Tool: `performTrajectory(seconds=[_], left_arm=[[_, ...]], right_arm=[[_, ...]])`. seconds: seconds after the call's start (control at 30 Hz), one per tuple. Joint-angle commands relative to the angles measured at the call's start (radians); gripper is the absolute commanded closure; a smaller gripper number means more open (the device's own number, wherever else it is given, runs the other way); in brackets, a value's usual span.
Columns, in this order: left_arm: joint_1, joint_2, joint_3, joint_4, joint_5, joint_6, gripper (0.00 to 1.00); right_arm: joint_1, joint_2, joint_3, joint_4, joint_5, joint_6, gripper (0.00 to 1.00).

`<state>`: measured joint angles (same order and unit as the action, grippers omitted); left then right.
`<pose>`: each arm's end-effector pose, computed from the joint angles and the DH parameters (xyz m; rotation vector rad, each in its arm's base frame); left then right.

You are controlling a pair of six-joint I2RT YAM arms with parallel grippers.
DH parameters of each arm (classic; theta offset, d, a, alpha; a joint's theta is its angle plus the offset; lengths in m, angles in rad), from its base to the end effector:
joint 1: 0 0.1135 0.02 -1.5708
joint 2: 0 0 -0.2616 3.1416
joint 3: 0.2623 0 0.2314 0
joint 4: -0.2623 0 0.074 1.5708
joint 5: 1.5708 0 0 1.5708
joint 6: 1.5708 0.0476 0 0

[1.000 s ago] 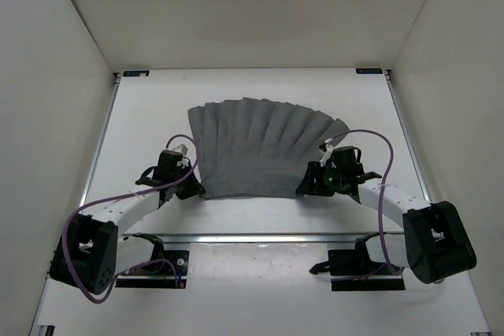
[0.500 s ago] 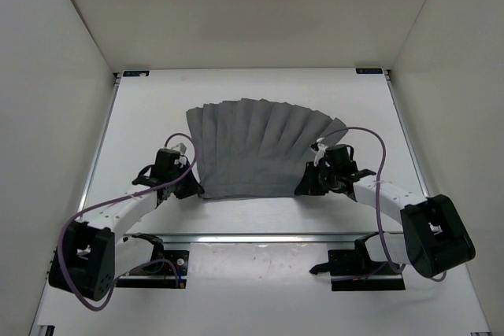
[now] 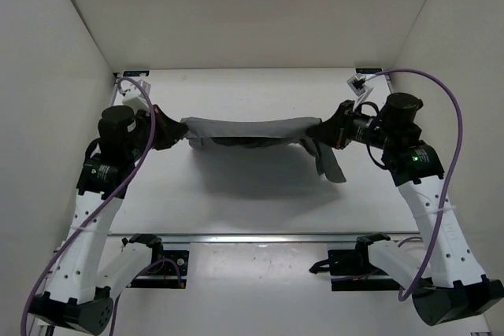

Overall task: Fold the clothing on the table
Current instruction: Flatten the skirt out, then fold the skirt

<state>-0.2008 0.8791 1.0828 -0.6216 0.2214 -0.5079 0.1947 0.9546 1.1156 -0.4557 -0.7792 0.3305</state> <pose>0.1644 -0.0441 0.3701 -0.1660 2.0352 -0.6717 0.1731 0.0682 0.3907 -0.4328 1.8685 1.0807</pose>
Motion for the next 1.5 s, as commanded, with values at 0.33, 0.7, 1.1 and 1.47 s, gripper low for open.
performTrajectory(seconds=[0.33, 0.7, 1.1, 1.47], left_arm=[[0.084, 0.437, 0.417, -0.021, 0.015, 0.088, 1.0], [0.144, 0.58, 0.831, -0.12, -0.005, 0.137, 1.0], [-0.029, 0.137, -0.455, 0.244, 0.059, -0.058, 1.0], [-0.089, -0.256, -0.607, -0.053, 0.03, -0.073, 1.0]], right_arm=[[0.018, 0.528, 0.449, -0.13, -0.036, -0.082, 1.0], [-0.057, 0.711, 0.858, -0.249, -0.046, -0.12, 1.0], [-0.025, 0.532, -0.127, 0.1, -0.06, 0.024, 1.0], [-0.057, 0.043, -0.537, -0.156, 0.052, 0.004, 1.0]])
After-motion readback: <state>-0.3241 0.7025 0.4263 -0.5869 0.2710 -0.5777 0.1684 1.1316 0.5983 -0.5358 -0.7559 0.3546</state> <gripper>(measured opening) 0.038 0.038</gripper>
